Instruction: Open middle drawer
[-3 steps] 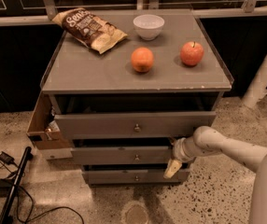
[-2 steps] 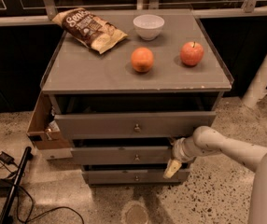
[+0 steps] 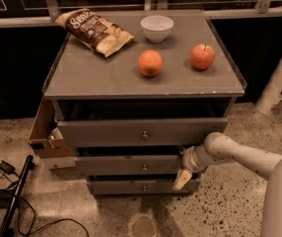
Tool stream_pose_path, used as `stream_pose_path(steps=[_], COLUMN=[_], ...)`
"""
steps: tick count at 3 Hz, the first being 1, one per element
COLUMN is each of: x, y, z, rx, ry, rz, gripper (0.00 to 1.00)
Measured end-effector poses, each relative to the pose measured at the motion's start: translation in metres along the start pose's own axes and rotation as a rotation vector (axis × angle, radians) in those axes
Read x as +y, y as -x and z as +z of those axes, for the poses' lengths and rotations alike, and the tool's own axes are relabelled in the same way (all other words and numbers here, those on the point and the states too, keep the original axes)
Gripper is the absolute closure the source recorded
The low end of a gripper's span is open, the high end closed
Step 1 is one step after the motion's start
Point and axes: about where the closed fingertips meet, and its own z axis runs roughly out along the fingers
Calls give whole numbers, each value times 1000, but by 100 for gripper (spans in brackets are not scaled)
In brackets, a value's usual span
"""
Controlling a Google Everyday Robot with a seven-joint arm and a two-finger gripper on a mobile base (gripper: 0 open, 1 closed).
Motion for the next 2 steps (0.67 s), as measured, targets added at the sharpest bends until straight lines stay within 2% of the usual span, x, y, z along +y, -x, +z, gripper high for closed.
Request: stream_pose_path(steps=[2], x=[7], y=[-4], z=[-6], rx=[2], ry=[17], rz=[22], gripper=[0])
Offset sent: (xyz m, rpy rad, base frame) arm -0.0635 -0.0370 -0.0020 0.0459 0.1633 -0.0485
